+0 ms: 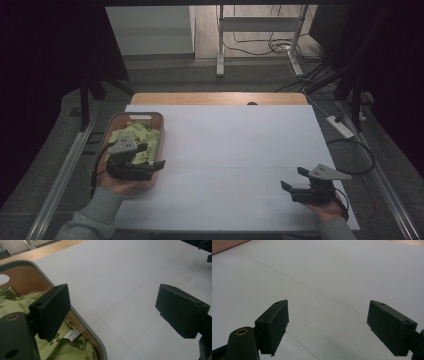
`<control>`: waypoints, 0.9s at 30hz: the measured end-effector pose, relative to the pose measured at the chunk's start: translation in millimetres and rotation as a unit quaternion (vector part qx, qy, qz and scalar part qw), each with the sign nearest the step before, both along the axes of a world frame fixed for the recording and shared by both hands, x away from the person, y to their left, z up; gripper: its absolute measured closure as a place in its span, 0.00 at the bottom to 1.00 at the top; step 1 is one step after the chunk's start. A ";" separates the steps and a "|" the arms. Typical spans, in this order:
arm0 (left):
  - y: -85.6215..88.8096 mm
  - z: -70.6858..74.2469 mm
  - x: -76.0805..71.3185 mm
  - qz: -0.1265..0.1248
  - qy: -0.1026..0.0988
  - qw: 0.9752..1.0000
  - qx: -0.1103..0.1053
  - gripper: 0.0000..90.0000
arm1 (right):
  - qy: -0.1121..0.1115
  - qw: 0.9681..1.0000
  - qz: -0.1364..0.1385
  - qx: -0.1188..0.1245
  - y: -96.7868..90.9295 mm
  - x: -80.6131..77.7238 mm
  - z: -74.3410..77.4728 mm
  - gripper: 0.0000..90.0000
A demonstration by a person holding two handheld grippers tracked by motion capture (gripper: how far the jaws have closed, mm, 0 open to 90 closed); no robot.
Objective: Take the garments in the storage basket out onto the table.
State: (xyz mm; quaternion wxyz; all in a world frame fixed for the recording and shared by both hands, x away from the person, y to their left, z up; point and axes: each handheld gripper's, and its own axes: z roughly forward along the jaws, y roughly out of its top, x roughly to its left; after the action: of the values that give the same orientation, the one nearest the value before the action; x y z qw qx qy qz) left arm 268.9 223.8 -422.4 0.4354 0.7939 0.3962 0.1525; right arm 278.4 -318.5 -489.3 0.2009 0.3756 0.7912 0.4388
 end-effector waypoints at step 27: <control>25.8 0.4 35.3 0.010 0.031 0.999 0.025 0.15 | 0.002 1.000 -0.001 -0.007 0.4 0.4 -2.0 0.20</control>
State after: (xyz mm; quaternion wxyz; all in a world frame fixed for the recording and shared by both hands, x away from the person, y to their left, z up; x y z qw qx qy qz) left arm 304.2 249.6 -422.0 0.4011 0.8048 0.4136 0.1426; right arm 278.9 -318.2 -491.3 0.2020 0.3759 0.7943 0.4324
